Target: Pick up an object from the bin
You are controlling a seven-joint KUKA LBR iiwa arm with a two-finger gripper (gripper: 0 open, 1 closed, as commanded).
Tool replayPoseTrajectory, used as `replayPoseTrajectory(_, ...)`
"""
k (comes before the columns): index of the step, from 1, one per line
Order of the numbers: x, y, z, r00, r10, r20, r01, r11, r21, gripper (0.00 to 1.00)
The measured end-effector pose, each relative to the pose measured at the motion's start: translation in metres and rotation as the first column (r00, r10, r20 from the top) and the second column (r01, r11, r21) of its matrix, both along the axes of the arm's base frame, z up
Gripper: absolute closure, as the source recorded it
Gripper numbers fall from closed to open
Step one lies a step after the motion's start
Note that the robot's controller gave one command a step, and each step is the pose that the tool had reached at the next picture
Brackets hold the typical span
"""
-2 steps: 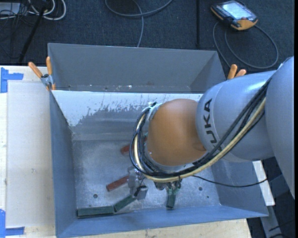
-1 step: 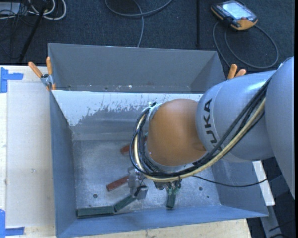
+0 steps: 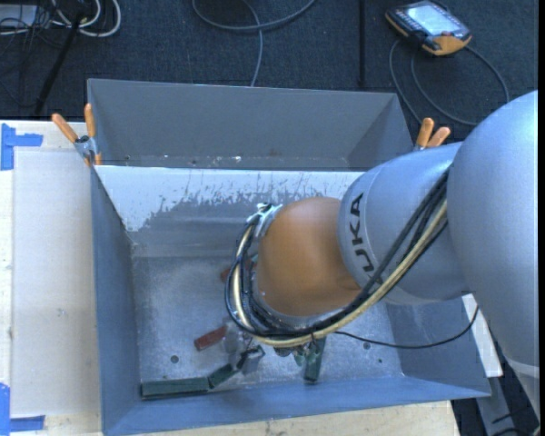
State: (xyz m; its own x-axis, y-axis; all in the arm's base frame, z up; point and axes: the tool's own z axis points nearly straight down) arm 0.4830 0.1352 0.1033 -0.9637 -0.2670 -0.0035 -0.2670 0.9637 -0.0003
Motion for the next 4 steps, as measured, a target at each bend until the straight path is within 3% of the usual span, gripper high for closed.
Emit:
replayPoseTrajectory(1,0.011,0.009,-0.026,0.999,-0.049,-0.016,0.049,0.999,-0.007,1.0)
replayPoseTrajectory(2,0.004,0.019,-0.028,0.996,-0.094,0.004,0.094,0.996,-0.005,1.0)
replayPoseTrajectory(3,-0.005,0.031,0.014,0.997,-0.08,-0.011,0.08,0.997,-0.004,1.0)
replayPoseTrajectory(4,0.0,0.045,-0.005,1.0,0.02,-0.003,-0.02,1.0,-0.001,0.0)
